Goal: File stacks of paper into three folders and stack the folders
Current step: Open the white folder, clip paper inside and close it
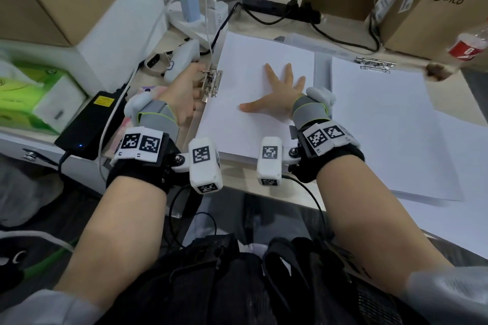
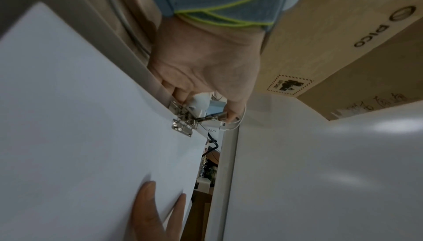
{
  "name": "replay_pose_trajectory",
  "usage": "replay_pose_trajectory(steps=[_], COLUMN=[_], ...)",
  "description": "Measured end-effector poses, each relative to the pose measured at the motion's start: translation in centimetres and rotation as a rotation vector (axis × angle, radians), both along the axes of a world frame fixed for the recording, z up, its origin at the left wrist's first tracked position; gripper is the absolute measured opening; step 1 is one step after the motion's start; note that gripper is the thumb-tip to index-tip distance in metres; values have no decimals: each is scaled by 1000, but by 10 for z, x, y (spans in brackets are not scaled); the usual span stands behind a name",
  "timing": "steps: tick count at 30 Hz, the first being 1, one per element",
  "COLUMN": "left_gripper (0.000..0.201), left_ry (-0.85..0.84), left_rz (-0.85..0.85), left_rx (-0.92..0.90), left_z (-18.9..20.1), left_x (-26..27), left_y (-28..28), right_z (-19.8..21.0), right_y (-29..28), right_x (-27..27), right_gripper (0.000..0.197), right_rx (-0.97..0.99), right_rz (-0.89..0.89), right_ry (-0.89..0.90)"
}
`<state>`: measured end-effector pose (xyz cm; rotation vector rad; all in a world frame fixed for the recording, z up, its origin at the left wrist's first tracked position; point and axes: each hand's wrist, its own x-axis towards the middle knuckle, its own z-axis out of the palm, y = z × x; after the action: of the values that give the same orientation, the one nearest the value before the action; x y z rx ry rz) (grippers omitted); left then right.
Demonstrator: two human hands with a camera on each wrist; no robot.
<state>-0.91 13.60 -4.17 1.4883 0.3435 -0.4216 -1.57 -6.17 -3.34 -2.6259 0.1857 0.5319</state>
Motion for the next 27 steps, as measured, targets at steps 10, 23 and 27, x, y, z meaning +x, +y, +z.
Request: replay_pose_trajectory(steps=[10, 23, 27], left_gripper=[14, 27, 26], left_ry=[-127, -144, -160], left_rz=[-103, -31, -32], left_rx=[-8, 103, 116], left_z=[-7, -21, -23], left_x=[-6, 0, -2], left_y=[10, 7, 4], right_z=[-3, -6, -8], right_y=[0, -1, -1], right_x=[0, 3, 3], right_gripper=[116, 119, 119], right_rx=[-43, 17, -3], right_rz=[34, 16, 13], right_ry=[9, -6, -21])
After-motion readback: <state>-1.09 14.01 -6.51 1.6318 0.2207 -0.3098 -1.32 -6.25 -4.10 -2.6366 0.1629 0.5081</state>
